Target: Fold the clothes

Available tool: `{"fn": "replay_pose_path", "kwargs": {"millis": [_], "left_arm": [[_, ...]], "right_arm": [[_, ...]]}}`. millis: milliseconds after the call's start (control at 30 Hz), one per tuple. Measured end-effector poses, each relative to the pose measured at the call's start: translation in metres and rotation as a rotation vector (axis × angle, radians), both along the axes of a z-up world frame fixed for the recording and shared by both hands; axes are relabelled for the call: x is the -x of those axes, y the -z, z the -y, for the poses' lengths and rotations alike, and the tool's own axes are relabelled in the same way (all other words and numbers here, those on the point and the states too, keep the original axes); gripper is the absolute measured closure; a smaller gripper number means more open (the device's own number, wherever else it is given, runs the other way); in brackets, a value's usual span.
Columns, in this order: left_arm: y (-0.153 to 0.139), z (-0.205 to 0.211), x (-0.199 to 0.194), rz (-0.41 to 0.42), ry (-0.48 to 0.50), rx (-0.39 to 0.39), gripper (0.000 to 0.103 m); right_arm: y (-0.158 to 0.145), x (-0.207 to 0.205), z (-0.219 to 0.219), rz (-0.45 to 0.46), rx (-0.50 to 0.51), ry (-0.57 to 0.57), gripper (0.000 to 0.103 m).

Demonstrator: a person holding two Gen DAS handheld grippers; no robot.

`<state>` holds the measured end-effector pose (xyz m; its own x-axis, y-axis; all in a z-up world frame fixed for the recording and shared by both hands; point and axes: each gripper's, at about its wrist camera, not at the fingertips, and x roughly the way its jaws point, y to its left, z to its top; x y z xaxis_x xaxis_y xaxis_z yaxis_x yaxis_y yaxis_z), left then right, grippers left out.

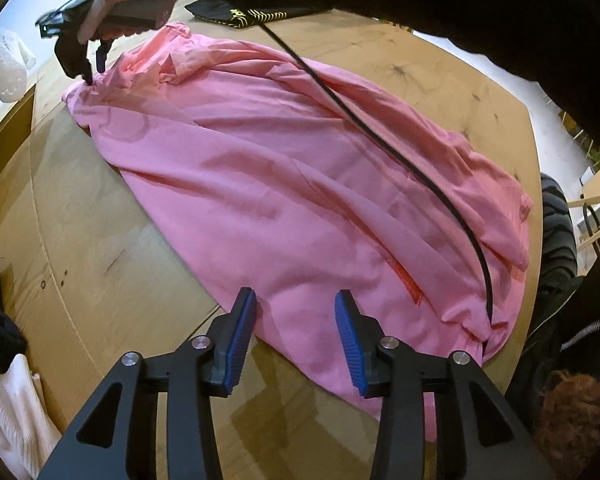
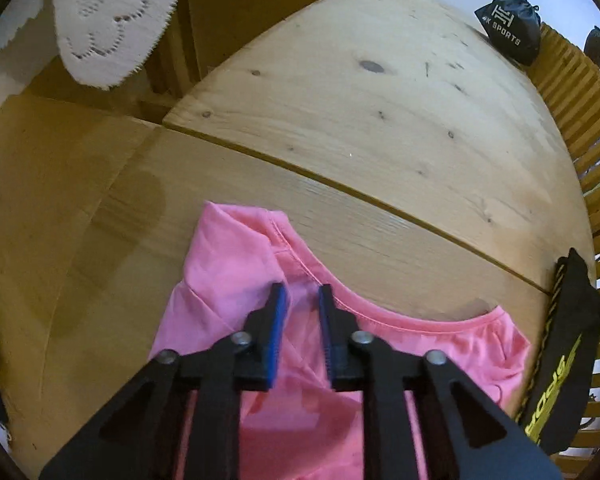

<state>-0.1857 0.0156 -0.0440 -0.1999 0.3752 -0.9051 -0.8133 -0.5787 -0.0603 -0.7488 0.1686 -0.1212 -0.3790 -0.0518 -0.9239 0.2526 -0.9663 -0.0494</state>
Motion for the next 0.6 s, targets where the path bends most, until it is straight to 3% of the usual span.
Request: {"fn": "replay_pose_path", "kwargs": {"millis": [167,267,367,433,533,600], "left_arm": [[0.0,0.004,-0.008,0.0,-0.012,0.003,0.064],[0.0,0.007,-0.014,-0.001,-0.02,0.006,0.06],[0.0,0.01,-0.02,-0.002,-0.029,0.008,0.053],[-0.001,0.012,-0.024,-0.002,-0.035,0.01,0.051],[-0.001,0.015,-0.029,-0.003,-0.043,0.013,0.051],[-0.002,0.02,-0.032,0.005,-0.058,0.017,0.051]], "right_arm": [[-0.032,-0.048,-0.008,-0.072,0.084,-0.08,0.078],[-0.026,-0.102,0.003,-0.01,0.114,-0.211,0.078],[0.008,-0.132,0.015,0.088,0.068,-0.289,0.078],[0.021,-0.137,0.015,0.088,0.021,-0.299,0.078],[0.021,-0.128,-0.002,0.062,-0.094,-0.219,0.078],[0.012,-0.128,-0.016,0.043,-0.063,-0.183,0.078]]}}
